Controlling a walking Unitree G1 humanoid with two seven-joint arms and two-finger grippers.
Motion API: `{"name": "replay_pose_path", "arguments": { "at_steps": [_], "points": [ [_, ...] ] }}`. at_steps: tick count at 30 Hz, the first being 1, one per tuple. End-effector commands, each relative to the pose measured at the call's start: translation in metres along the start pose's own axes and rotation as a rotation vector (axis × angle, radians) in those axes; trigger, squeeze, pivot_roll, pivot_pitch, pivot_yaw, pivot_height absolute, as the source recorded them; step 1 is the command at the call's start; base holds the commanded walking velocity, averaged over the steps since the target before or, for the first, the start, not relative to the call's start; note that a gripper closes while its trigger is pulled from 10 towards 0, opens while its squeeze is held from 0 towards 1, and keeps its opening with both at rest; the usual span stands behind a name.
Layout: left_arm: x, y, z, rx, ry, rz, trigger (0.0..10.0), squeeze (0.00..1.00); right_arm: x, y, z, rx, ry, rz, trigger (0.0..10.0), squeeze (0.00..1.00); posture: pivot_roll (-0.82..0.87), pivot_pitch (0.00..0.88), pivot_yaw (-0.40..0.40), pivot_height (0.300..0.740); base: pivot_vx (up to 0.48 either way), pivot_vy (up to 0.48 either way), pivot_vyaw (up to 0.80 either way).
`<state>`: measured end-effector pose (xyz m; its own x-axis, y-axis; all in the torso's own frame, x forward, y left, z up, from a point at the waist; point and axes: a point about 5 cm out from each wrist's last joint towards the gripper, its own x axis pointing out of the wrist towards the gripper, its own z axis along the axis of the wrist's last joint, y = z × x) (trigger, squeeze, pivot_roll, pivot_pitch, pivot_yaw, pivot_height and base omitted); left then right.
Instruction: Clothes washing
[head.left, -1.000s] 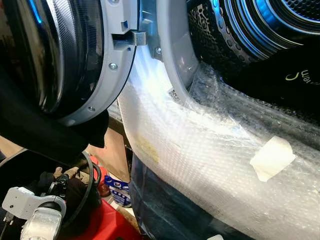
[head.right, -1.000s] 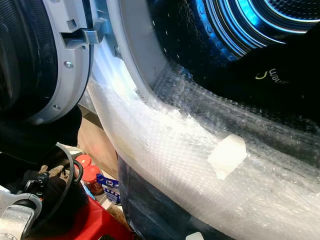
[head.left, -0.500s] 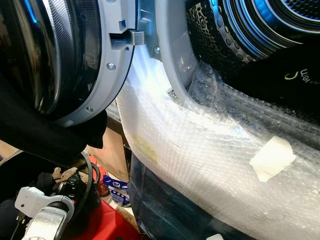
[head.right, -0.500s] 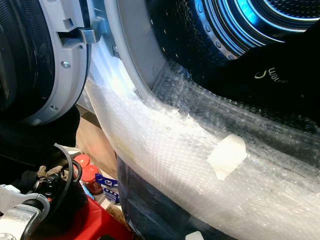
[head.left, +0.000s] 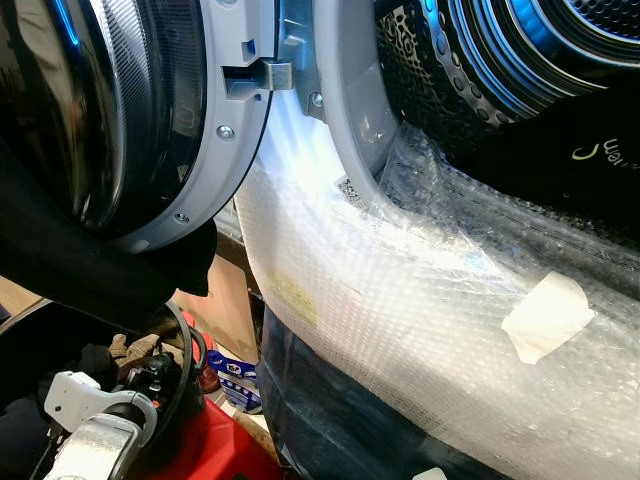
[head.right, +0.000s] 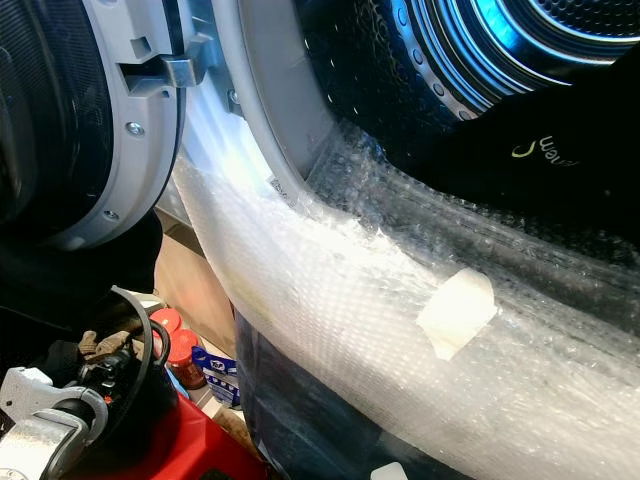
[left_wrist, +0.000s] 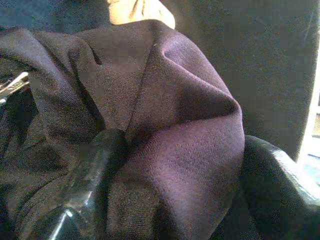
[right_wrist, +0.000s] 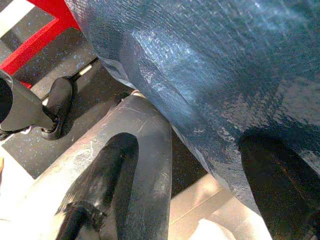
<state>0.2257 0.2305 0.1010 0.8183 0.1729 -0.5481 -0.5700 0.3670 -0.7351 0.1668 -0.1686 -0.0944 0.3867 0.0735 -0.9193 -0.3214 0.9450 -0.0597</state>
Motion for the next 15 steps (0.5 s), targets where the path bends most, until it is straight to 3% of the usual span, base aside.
{"name": "replay_pose_path", "arguments": {
  "at_steps": [1, 15],
  "points": [
    [-0.0012, 0.0001, -0.0197, 0.008, 0.094, -0.01, 0.0, 0.0, 0.0006, 0.0154, -0.0172, -0.022, 0.072, 0.077, 10.0, 0.0, 0.2, 0.176, 0.0, 0.74, 0.0, 0.0, 0.0],
    [-0.004, -0.0075, -0.023, 0.021, 0.117, -0.055, 0.0, 0.0, 0.0006, 0.0173, -0.0177, -0.027, 0.081, 0.096, 10.0, 0.0, 0.2, 0.176, 0.003, 0.74, 0.0, 0.0, 0.0]
  ]
}}
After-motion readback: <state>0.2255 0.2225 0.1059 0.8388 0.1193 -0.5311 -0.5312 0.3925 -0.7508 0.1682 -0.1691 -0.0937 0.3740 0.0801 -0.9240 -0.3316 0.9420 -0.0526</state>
